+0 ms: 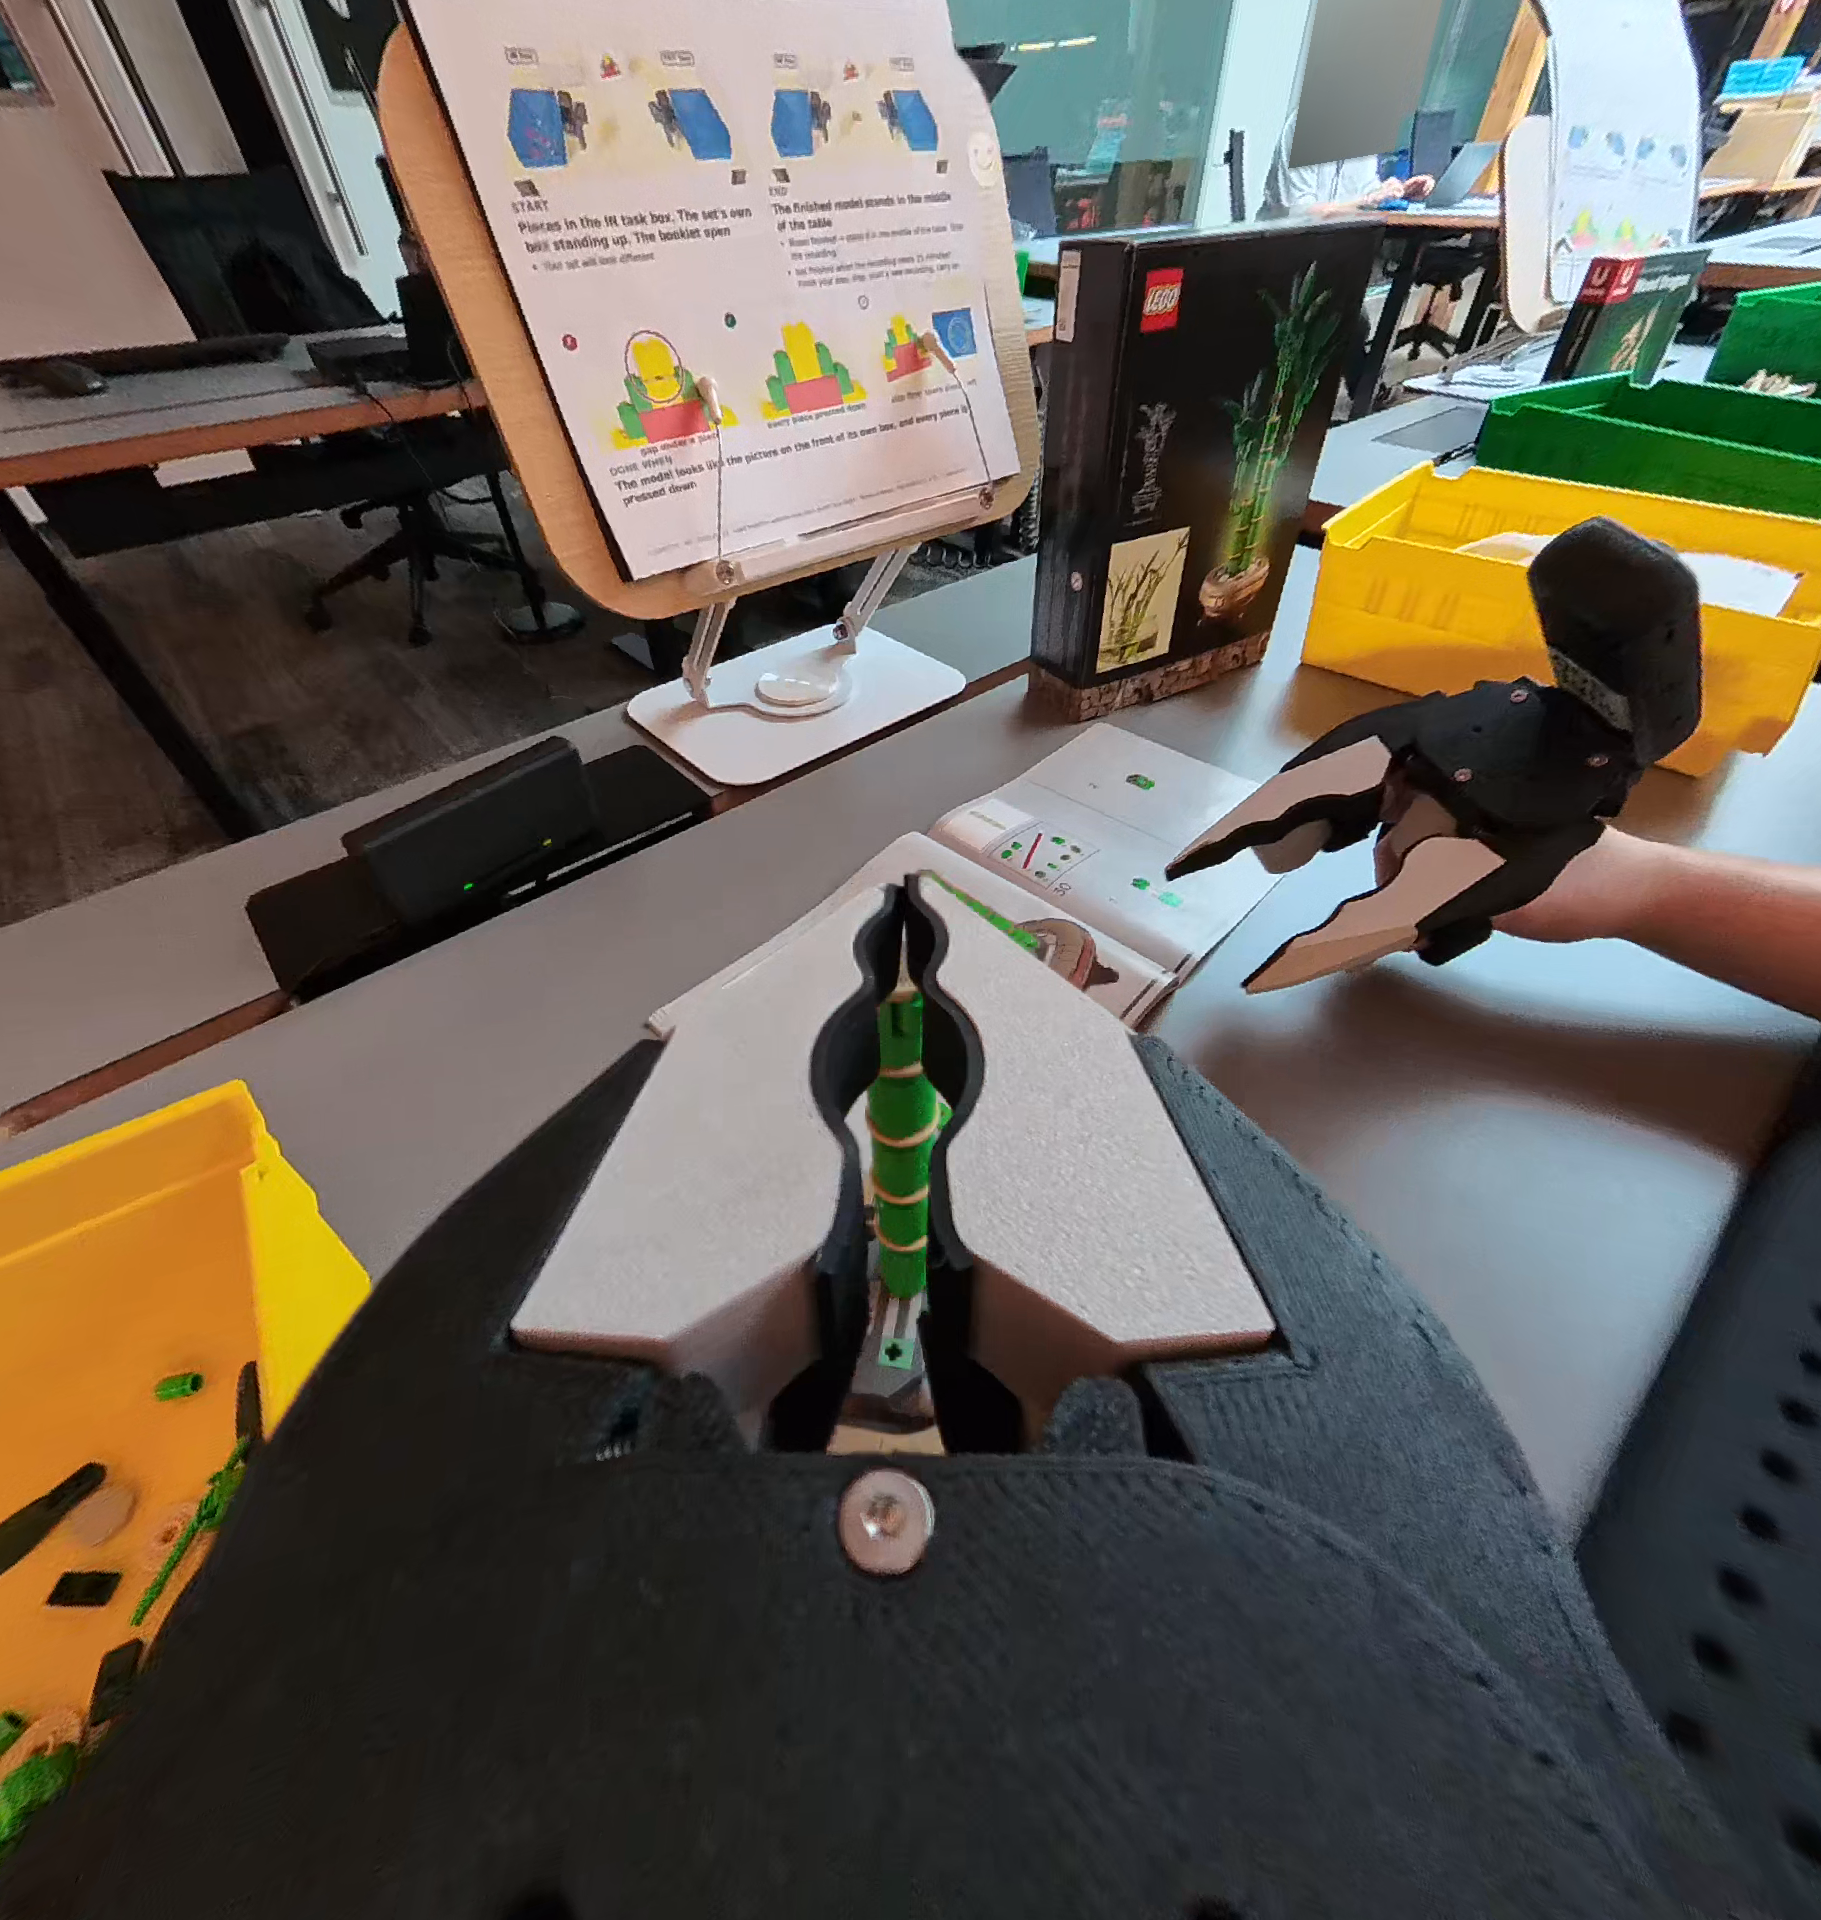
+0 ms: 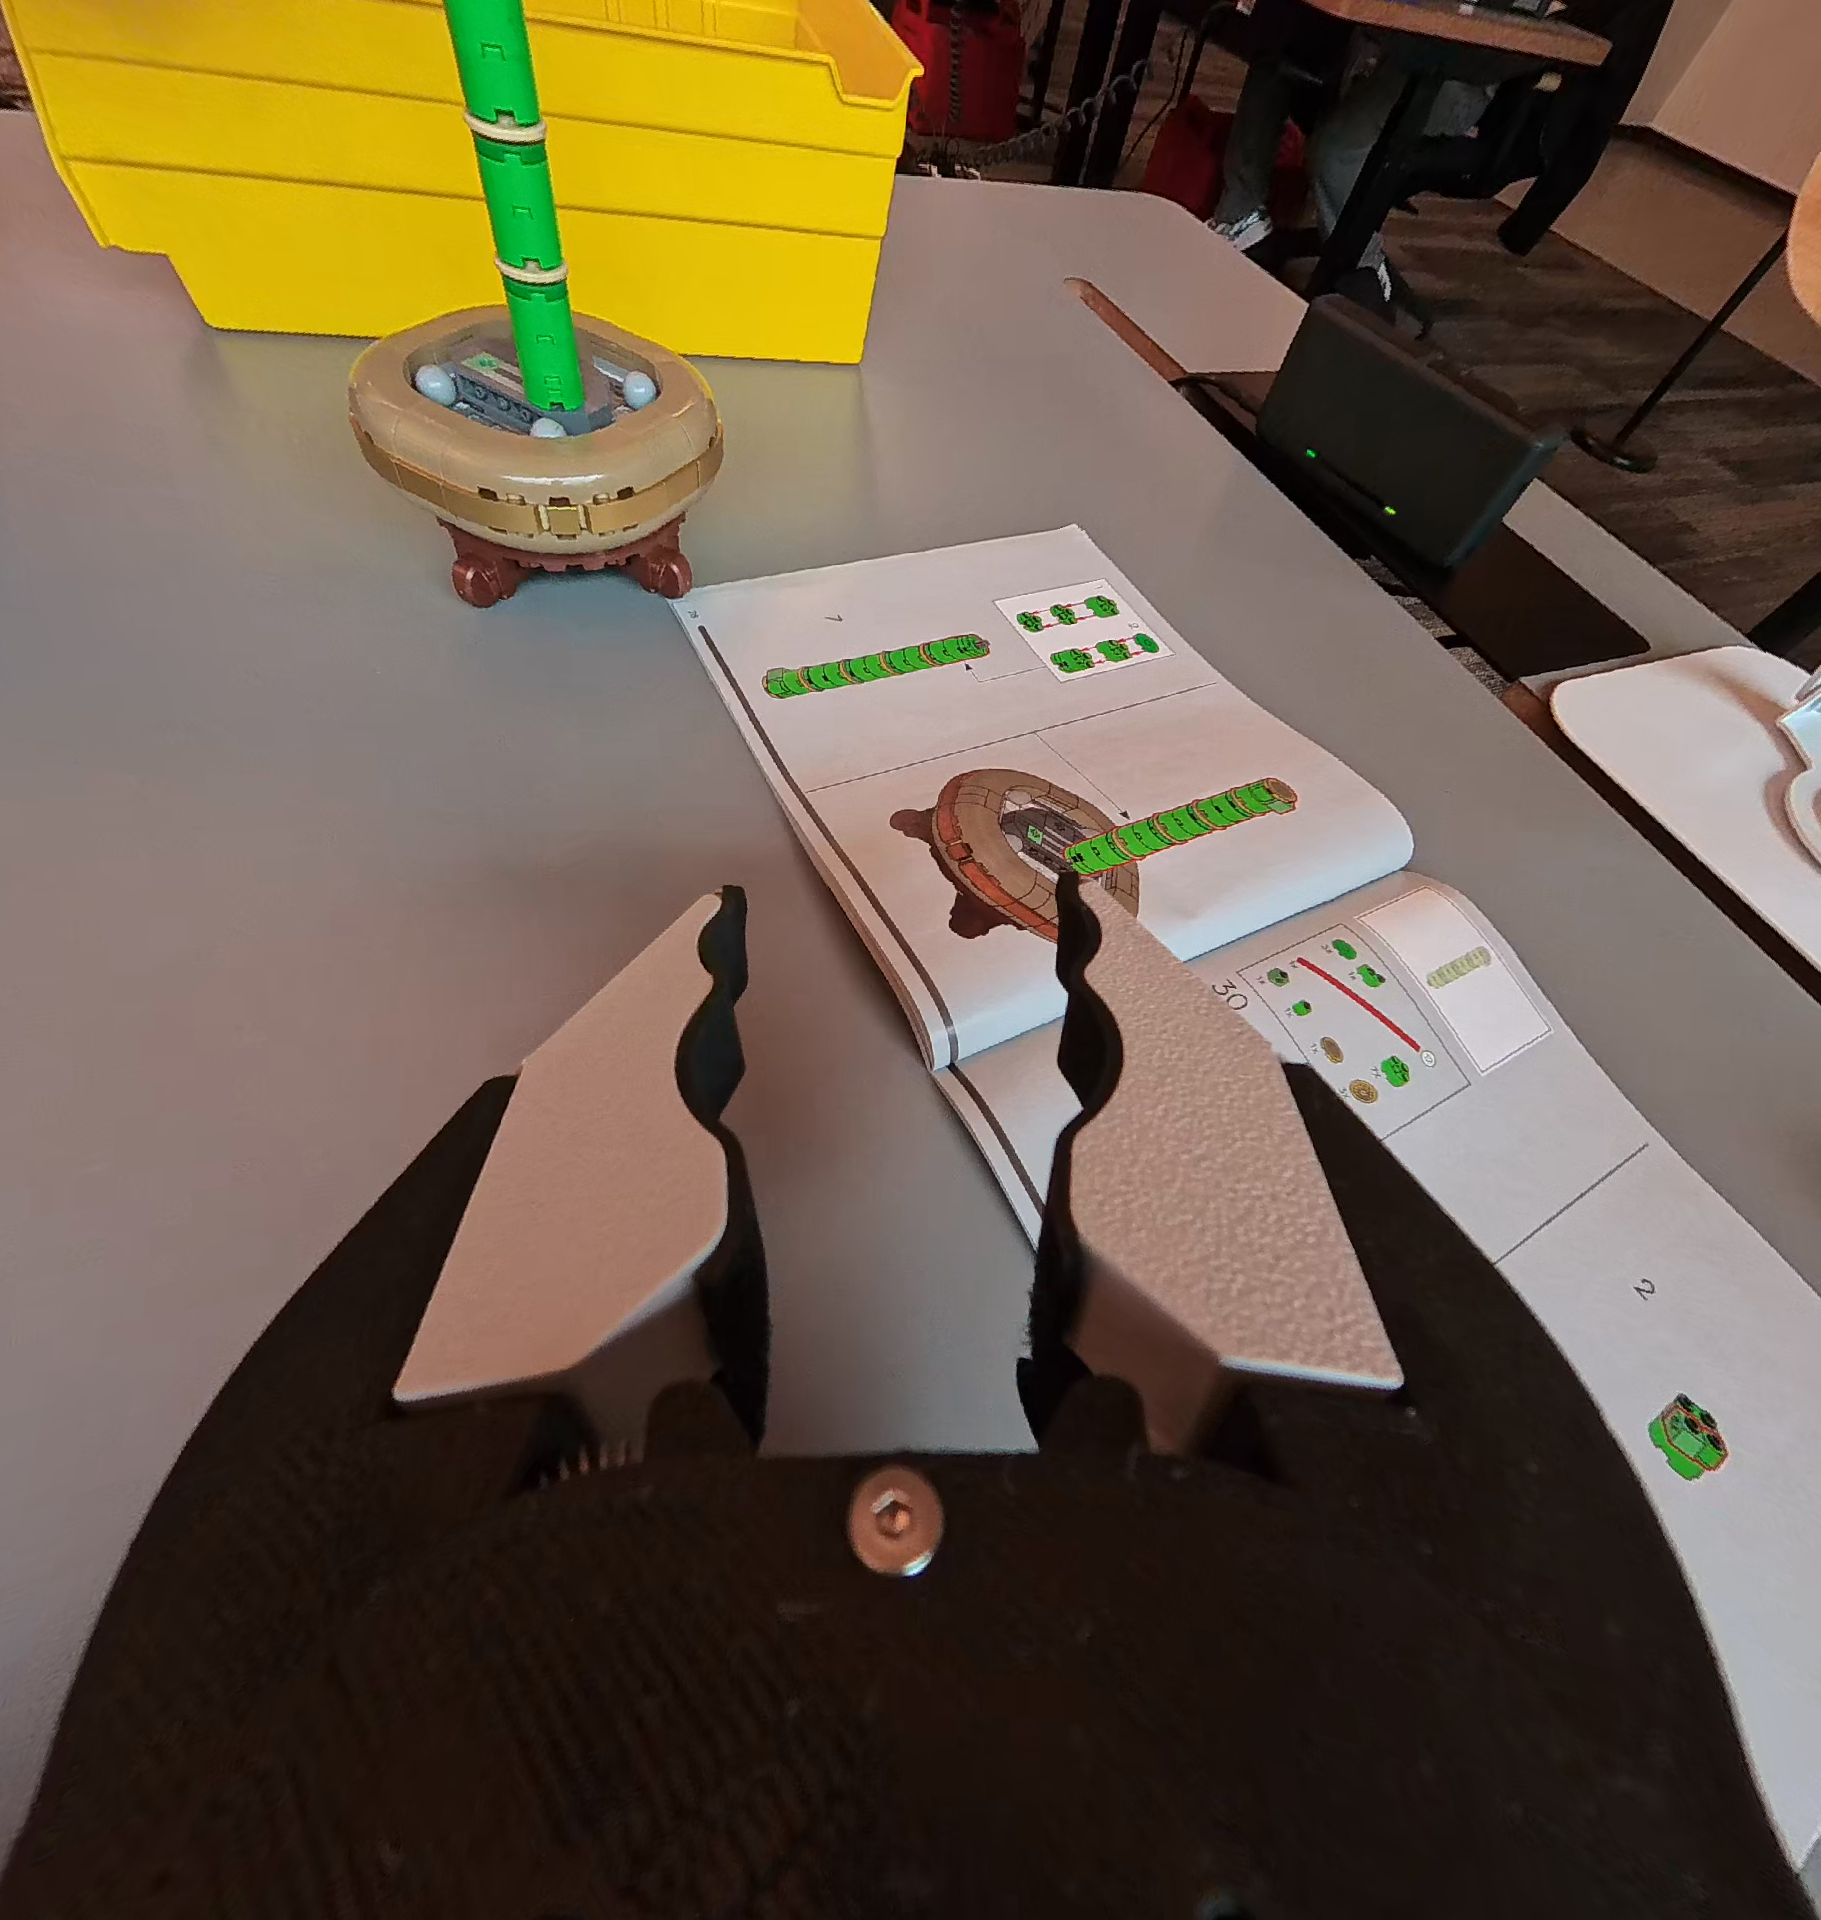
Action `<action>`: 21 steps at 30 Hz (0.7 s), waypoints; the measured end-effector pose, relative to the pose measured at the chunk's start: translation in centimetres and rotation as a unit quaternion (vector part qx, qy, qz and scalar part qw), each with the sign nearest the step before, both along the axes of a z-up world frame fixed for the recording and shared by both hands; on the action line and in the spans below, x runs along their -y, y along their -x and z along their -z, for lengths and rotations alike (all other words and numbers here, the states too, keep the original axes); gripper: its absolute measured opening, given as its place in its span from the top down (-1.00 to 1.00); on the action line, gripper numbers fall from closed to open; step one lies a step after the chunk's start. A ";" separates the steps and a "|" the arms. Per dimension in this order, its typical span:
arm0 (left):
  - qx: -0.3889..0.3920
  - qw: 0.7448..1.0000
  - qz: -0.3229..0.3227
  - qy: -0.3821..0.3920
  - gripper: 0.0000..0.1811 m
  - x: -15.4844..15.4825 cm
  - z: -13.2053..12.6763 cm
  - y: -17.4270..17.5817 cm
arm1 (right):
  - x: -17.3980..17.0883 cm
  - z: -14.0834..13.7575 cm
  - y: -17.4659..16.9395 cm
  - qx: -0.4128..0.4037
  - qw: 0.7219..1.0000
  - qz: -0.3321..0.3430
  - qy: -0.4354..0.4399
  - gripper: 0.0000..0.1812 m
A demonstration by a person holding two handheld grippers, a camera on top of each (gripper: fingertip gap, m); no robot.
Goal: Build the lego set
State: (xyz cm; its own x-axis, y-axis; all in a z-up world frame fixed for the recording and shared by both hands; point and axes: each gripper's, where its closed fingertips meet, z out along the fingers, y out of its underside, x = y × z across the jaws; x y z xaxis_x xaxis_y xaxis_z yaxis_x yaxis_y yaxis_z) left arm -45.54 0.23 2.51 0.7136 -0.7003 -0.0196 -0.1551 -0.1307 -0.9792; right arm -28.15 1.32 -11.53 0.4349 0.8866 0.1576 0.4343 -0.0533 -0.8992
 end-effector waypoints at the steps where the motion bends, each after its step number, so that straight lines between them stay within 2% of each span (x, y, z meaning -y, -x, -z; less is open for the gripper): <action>1: -0.003 1.000 -0.004 0.004 1.00 -0.2 0.4 0.1 | 0.0 0.0 0.0 0.000 1.000 0.000 0.000 0.34; 6: 0.029 1.000 0.007 0.005 1.00 0.0 0.3 -0.1 | 0.1 0.1 0.1 0.004 1.000 -0.002 0.000 0.34; 12: 0.038 0.999 0.001 -0.011 1.00 0.1 0.0 0.0 | 0.1 0.2 0.1 0.006 1.000 -0.003 0.001 0.34; 14: 0.025 1.000 -0.003 -0.010 1.00 -0.1 0.6 0.1 | 0.2 0.3 0.2 0.008 1.000 -0.004 0.002 0.34; 16: 0.053 0.999 0.007 -0.004 1.00 0.0 0.3 0.0 | 0.2 0.4 0.2 0.011 1.000 -0.006 0.003 0.34; 19: 0.119 0.992 -0.001 -0.051 1.00 0.6 -1.8 0.5 | 0.2 0.4 0.2 0.013 1.000 -0.006 -0.001 0.34; 21: 0.141 0.988 -0.022 -0.053 0.82 0.7 -1.7 1.4 | 0.2 0.3 0.1 0.012 1.000 -0.005 -0.001 0.34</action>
